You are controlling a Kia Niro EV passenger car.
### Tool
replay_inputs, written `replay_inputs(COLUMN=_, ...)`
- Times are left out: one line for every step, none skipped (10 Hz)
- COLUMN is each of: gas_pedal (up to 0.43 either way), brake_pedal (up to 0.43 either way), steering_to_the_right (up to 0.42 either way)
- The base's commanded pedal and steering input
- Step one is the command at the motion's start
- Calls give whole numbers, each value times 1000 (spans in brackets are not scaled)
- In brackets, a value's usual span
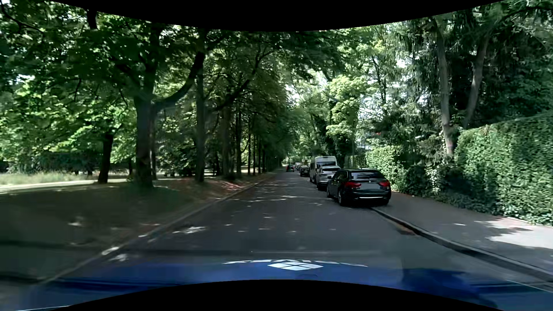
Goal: Follow the waypoints while adhering to traffic rules and regulations
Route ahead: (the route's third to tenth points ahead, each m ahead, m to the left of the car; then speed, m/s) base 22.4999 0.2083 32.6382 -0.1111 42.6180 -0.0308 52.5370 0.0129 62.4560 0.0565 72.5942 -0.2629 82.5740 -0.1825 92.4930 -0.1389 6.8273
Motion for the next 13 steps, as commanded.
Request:
replay_inputs(gas_pedal=220, brake_pedal=0, steering_to_the_right=-1)
replay_inputs(gas_pedal=220, brake_pedal=0, steering_to_the_right=-1)
replay_inputs(gas_pedal=220, brake_pedal=0, steering_to_the_right=0)
replay_inputs(gas_pedal=220, brake_pedal=0, steering_to_the_right=2)
replay_inputs(gas_pedal=228, brake_pedal=0, steering_to_the_right=3)
replay_inputs(gas_pedal=228, brake_pedal=0, steering_to_the_right=3)
replay_inputs(gas_pedal=228, brake_pedal=0, steering_to_the_right=3)
replay_inputs(gas_pedal=228, brake_pedal=0, steering_to_the_right=3)
replay_inputs(gas_pedal=228, brake_pedal=0, steering_to_the_right=3)
replay_inputs(gas_pedal=220, brake_pedal=0, steering_to_the_right=3)
replay_inputs(gas_pedal=197, brake_pedal=0, steering_to_the_right=3)
replay_inputs(gas_pedal=177, brake_pedal=0, steering_to_the_right=3)
replay_inputs(gas_pedal=169, brake_pedal=0, steering_to_the_right=3)
